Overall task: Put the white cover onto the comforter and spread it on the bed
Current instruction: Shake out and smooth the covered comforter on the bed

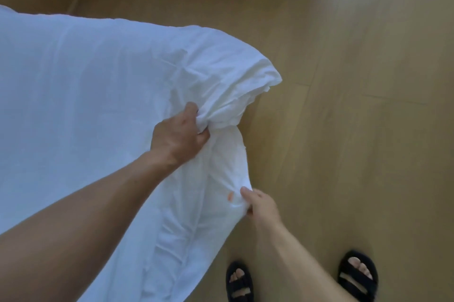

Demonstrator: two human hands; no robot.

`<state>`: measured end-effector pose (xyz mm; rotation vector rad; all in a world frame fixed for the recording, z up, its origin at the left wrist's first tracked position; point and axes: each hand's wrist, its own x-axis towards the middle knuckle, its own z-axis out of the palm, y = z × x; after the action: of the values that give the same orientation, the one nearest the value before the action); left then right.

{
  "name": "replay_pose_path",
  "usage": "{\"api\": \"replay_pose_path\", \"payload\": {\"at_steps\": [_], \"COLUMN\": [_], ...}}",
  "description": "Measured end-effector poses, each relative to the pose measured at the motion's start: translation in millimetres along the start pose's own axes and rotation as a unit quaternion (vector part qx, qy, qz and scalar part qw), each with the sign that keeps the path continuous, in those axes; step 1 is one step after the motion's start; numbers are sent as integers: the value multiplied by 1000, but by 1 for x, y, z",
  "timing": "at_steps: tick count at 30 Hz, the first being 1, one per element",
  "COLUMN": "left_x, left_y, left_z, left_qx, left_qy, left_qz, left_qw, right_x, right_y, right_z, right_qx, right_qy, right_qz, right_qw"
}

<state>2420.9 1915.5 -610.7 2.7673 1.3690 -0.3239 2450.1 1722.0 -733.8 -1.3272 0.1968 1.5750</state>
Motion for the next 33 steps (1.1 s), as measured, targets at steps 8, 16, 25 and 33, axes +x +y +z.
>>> {"api": "replay_pose_path", "payload": {"at_steps": [8,16,25,33], "left_x": [-2,3,-2,-60], "left_y": [-25,-21,69,48], "left_z": [-4,1,16,18], "left_qx": [-63,-84,-195,-271], "left_qy": [92,132,14,-50], "left_qz": [71,78,30,22], "left_qw": [991,985,980,961], "right_x": [115,94,42,17], "right_y": [-87,-129,-159,-213], "right_z": [51,19,-7,40], "right_qx": [94,224,27,-43], "right_qy": [-69,139,202,24], "right_qz": [29,-37,-148,-70], "right_qw": [993,964,968,996]}}
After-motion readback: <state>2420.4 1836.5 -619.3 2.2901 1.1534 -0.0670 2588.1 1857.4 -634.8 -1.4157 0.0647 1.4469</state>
